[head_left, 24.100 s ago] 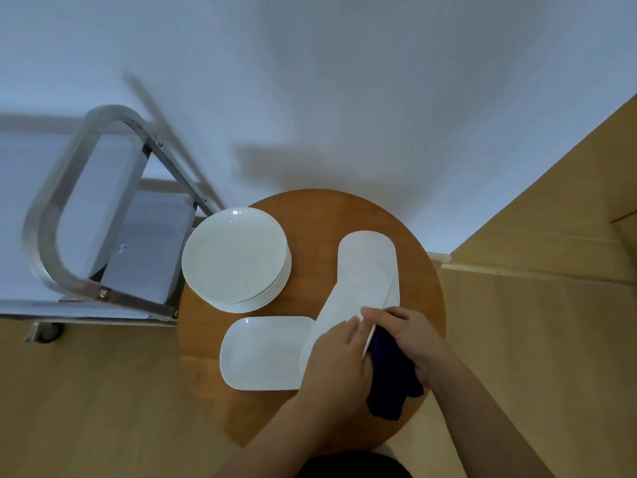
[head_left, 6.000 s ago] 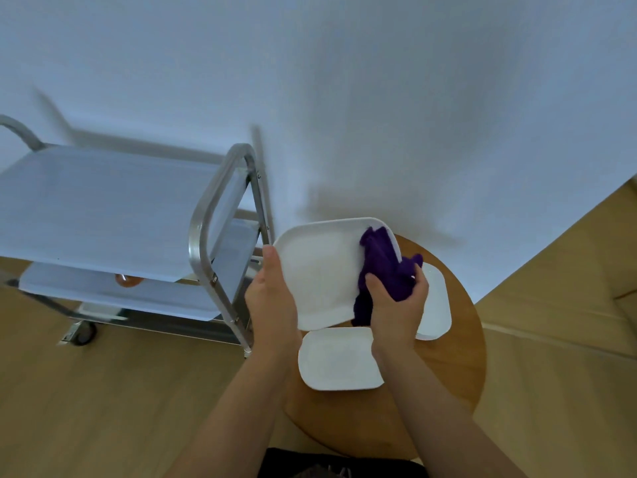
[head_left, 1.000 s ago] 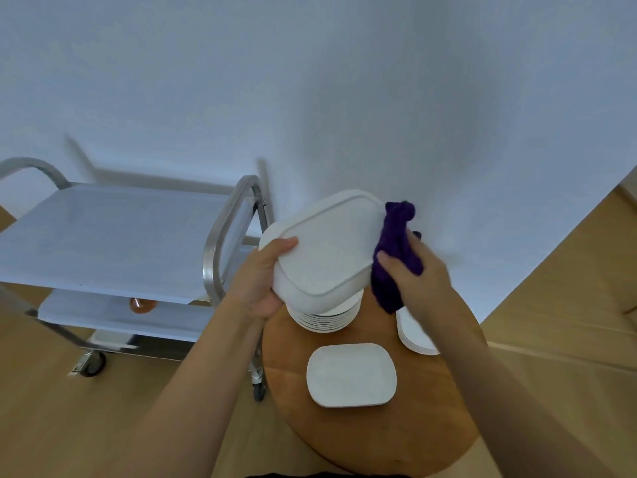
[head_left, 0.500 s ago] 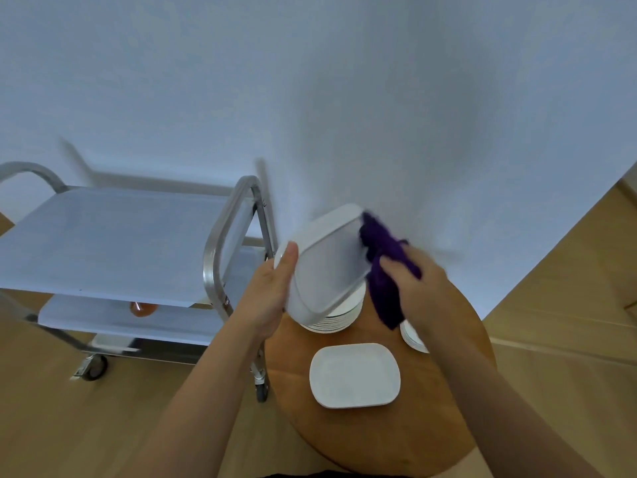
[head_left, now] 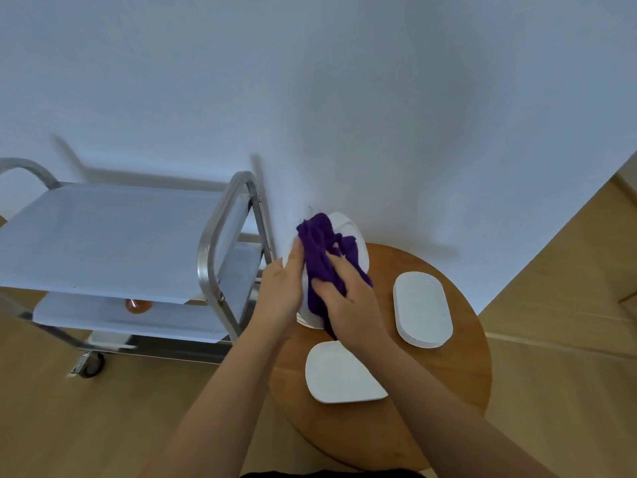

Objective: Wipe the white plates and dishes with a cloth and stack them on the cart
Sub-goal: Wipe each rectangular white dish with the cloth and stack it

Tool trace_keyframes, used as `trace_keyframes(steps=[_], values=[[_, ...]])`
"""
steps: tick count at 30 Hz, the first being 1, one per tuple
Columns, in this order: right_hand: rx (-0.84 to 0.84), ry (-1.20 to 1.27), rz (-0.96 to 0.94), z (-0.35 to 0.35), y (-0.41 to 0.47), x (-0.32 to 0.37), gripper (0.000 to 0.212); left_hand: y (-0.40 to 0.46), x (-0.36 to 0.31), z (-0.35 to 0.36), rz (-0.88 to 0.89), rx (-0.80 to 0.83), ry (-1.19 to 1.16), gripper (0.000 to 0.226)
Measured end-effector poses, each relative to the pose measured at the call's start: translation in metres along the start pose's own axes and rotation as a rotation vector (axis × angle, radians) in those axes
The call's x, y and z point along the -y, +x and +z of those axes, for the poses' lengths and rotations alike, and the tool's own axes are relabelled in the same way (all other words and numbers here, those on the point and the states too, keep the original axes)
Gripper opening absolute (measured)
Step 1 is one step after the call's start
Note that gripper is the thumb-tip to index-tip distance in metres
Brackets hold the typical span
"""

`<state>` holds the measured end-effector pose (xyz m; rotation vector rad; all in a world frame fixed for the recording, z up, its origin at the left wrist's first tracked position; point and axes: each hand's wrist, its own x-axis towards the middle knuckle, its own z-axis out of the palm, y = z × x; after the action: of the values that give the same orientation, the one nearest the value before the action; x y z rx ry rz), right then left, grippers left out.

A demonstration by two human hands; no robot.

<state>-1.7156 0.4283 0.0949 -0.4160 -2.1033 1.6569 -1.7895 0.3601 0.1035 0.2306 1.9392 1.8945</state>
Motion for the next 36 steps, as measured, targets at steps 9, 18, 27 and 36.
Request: trace_keyframes(steps=[9, 18, 27, 36], values=[[-0.135, 0.615, 0.6, -0.047, -0.006, -0.02, 0.015, 0.0, -0.015, -0.014, 0.405, 0.005, 0.646, 0.041], [-0.255, 0.635, 0.72, -0.064, 0.015, -0.012, 0.029, -0.02, 0.039, 0.01, 0.718, 0.277, 1.174, 0.082], [-0.341, 0.567, 0.585, -0.066, 0.008, -0.023, 0.029, -0.004, 0.04, -0.01, -0.319, 0.062, -0.197, 0.035], [-0.003, -0.673, -0.08, -0.043, 0.004, -0.039, 0.029, 0.0, 0.046, -0.002, -0.082, 0.005, -0.132, 0.022]])
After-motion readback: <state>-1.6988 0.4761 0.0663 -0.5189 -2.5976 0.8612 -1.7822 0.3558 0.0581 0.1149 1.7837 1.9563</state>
